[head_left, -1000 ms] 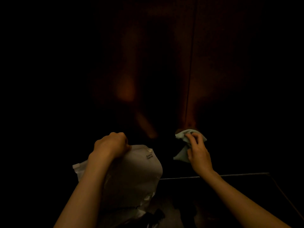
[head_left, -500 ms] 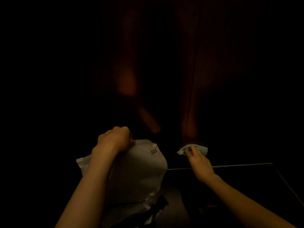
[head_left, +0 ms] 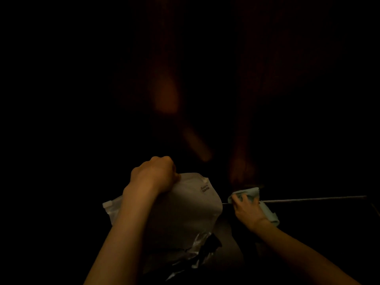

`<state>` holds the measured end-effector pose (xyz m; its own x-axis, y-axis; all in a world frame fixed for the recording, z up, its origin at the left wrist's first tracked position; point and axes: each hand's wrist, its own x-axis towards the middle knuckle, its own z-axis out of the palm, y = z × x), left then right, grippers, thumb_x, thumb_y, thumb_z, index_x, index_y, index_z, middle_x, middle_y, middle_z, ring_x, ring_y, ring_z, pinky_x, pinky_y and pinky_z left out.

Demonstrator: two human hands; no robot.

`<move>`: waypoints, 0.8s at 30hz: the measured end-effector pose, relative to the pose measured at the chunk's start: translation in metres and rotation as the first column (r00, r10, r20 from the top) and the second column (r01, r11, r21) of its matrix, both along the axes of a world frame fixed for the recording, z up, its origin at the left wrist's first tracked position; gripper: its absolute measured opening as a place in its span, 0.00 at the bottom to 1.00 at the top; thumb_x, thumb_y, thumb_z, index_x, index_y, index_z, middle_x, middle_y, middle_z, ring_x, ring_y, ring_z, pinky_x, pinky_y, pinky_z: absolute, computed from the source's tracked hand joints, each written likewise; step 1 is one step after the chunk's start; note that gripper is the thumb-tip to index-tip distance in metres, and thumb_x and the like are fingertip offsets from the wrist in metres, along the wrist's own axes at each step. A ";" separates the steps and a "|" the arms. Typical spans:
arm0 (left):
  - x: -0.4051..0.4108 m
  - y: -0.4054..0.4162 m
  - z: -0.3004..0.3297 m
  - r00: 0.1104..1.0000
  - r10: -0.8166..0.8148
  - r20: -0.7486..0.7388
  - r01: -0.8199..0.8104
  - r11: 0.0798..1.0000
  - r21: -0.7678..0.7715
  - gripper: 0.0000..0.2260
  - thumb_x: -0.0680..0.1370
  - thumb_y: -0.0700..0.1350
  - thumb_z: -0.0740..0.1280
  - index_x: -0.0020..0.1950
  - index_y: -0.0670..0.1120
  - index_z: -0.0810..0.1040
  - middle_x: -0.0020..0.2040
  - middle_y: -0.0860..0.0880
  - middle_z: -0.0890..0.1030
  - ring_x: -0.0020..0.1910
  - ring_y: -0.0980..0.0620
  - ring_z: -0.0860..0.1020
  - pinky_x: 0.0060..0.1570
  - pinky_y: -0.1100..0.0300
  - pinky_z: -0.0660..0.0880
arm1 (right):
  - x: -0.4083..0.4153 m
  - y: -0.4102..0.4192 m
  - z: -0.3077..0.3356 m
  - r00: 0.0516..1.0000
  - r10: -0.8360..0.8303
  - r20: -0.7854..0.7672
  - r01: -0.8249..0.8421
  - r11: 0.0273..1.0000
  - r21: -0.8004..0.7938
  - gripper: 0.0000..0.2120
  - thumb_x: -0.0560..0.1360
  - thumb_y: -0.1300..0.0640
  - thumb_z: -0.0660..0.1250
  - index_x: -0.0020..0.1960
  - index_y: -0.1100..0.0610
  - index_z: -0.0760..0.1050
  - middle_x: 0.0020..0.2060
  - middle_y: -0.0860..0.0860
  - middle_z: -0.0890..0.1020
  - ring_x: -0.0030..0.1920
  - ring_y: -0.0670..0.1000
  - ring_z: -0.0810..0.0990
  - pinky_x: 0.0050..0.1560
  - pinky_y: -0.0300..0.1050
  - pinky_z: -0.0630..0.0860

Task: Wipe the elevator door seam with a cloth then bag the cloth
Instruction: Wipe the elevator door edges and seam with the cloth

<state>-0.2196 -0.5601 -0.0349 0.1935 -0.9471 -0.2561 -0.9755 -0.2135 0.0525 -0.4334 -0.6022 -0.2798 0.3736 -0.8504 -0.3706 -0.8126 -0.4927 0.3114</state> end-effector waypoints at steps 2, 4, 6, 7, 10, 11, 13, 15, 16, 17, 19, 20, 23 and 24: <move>0.000 0.001 -0.002 1.000 -0.006 0.001 0.006 1.000 0.006 0.09 0.79 0.49 0.61 0.56 0.49 0.76 0.50 0.47 0.77 0.48 0.49 0.77 0.53 0.51 0.76 | -0.001 -0.001 -0.008 1.000 0.019 -0.015 -0.019 1.000 -0.002 0.19 0.81 0.62 0.52 0.71 0.61 0.64 0.72 0.56 0.55 0.69 0.62 0.58 0.62 0.68 0.64; 0.000 0.002 -0.003 1.000 -0.018 0.003 0.018 1.000 0.014 0.08 0.80 0.49 0.61 0.55 0.49 0.76 0.49 0.47 0.77 0.47 0.49 0.77 0.52 0.52 0.76 | -0.006 -0.003 -0.014 0.999 0.045 -0.025 -0.046 0.999 -0.022 0.18 0.80 0.62 0.52 0.69 0.61 0.67 0.72 0.56 0.55 0.69 0.62 0.58 0.60 0.66 0.65; 0.001 0.003 -0.002 1.000 -0.027 0.009 0.027 1.000 0.012 0.07 0.80 0.49 0.61 0.53 0.49 0.76 0.48 0.47 0.77 0.46 0.50 0.77 0.51 0.53 0.76 | -0.016 -0.006 -0.018 0.998 0.059 -0.039 -0.060 0.997 -0.039 0.17 0.80 0.61 0.54 0.67 0.60 0.70 0.72 0.56 0.55 0.69 0.62 0.58 0.59 0.62 0.64; 0.002 0.004 -0.002 0.999 -0.030 0.014 0.030 1.000 0.007 0.07 0.80 0.49 0.60 0.53 0.49 0.76 0.47 0.48 0.77 0.46 0.50 0.77 0.51 0.53 0.76 | -0.023 -0.008 -0.019 0.997 0.060 -0.046 -0.062 0.997 -0.048 0.16 0.80 0.60 0.54 0.66 0.59 0.71 0.72 0.56 0.55 0.69 0.61 0.58 0.59 0.61 0.64; 0.004 0.004 -0.004 0.999 -0.036 0.030 0.036 0.999 0.001 0.07 0.80 0.50 0.60 0.50 0.49 0.75 0.45 0.48 0.77 0.43 0.50 0.77 0.49 0.54 0.76 | -0.052 -0.008 -0.021 0.997 0.041 -0.067 -0.046 0.995 -0.083 0.16 0.79 0.61 0.55 0.65 0.58 0.73 0.73 0.56 0.54 0.68 0.62 0.58 0.58 0.59 0.64; 0.004 0.004 -0.005 0.999 -0.041 0.036 0.041 0.999 0.002 0.07 0.80 0.50 0.60 0.50 0.49 0.75 0.44 0.48 0.76 0.43 0.50 0.77 0.49 0.54 0.76 | -0.064 -0.008 -0.021 0.997 0.015 -0.081 -0.022 0.995 -0.093 0.17 0.79 0.61 0.55 0.65 0.58 0.72 0.73 0.56 0.54 0.68 0.62 0.58 0.58 0.58 0.65; 0.001 0.005 -0.007 0.998 -0.054 0.045 0.054 0.999 0.010 0.07 0.80 0.50 0.60 0.49 0.49 0.75 0.44 0.49 0.76 0.43 0.50 0.77 0.50 0.54 0.76 | -0.089 -0.008 -0.017 0.993 -0.040 -0.107 0.027 0.992 -0.120 0.17 0.79 0.61 0.54 0.66 0.57 0.71 0.73 0.56 0.55 0.69 0.62 0.58 0.57 0.57 0.66; -0.001 0.005 -0.009 0.996 -0.077 0.054 0.076 0.997 0.018 0.06 0.80 0.50 0.60 0.50 0.50 0.74 0.45 0.49 0.76 0.44 0.50 0.77 0.50 0.54 0.76 | -0.111 -0.009 -0.011 0.987 -0.105 -0.118 0.088 0.986 -0.143 0.17 0.79 0.60 0.54 0.66 0.57 0.71 0.73 0.56 0.56 0.68 0.63 0.57 0.57 0.56 0.68; -0.002 0.005 -0.011 0.994 -0.090 0.057 0.089 0.996 0.022 0.06 0.80 0.50 0.60 0.49 0.50 0.74 0.45 0.49 0.76 0.44 0.50 0.77 0.49 0.54 0.76 | -0.121 -0.010 -0.008 0.983 -0.131 -0.126 0.111 0.982 -0.151 0.17 0.79 0.60 0.54 0.66 0.56 0.71 0.73 0.56 0.56 0.67 0.63 0.56 0.56 0.56 0.68; -0.003 0.005 -0.011 0.993 -0.101 0.056 0.099 0.995 0.027 0.06 0.80 0.50 0.60 0.49 0.50 0.75 0.44 0.49 0.76 0.44 0.50 0.77 0.49 0.54 0.76 | -0.131 -0.010 -0.004 0.979 -0.146 -0.141 0.124 0.980 -0.153 0.17 0.80 0.60 0.53 0.66 0.56 0.71 0.73 0.56 0.56 0.66 0.63 0.56 0.56 0.55 0.68; -0.004 0.005 -0.012 0.993 -0.108 0.055 0.107 0.994 0.027 0.07 0.79 0.51 0.60 0.49 0.51 0.75 0.44 0.49 0.76 0.44 0.50 0.77 0.48 0.53 0.76 | -0.149 -0.009 0.003 0.964 -0.185 -0.189 0.155 0.975 -0.160 0.17 0.80 0.59 0.52 0.66 0.55 0.71 0.73 0.56 0.55 0.68 0.62 0.57 0.56 0.55 0.69; -0.005 0.005 -0.012 0.992 -0.112 0.057 0.110 0.994 0.027 0.07 0.79 0.51 0.60 0.49 0.51 0.76 0.44 0.49 0.75 0.44 0.50 0.77 0.48 0.54 0.76 | -0.157 -0.008 0.006 0.956 -0.219 -0.197 0.186 0.968 -0.169 0.17 0.80 0.59 0.52 0.66 0.55 0.71 0.73 0.56 0.55 0.69 0.61 0.59 0.56 0.54 0.69; -0.008 0.012 -0.010 0.990 -0.122 0.067 0.117 0.991 0.067 0.07 0.79 0.51 0.60 0.49 0.51 0.76 0.41 0.51 0.74 0.43 0.51 0.76 0.45 0.57 0.74 | -0.168 -0.006 0.002 0.943 -0.295 -0.154 0.267 0.947 -0.179 0.14 0.79 0.58 0.56 0.63 0.56 0.74 0.71 0.56 0.59 0.67 0.61 0.61 0.54 0.52 0.71; -0.011 0.016 -0.009 0.990 -0.120 0.069 0.115 0.991 0.068 0.07 0.79 0.51 0.60 0.50 0.51 0.76 0.41 0.51 0.74 0.43 0.51 0.76 0.45 0.56 0.74 | -0.165 -0.004 -0.002 0.949 -0.291 -0.121 0.265 0.945 -0.194 0.12 0.77 0.57 0.62 0.59 0.56 0.77 0.70 0.56 0.63 0.65 0.61 0.63 0.50 0.52 0.72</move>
<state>-0.2301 -0.5440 -0.0440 0.1024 -0.9465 -0.3060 -0.9947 -0.0979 -0.0300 -0.5980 -0.6063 -0.2823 0.0664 -0.9682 -0.2412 -0.8485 -0.1820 0.4969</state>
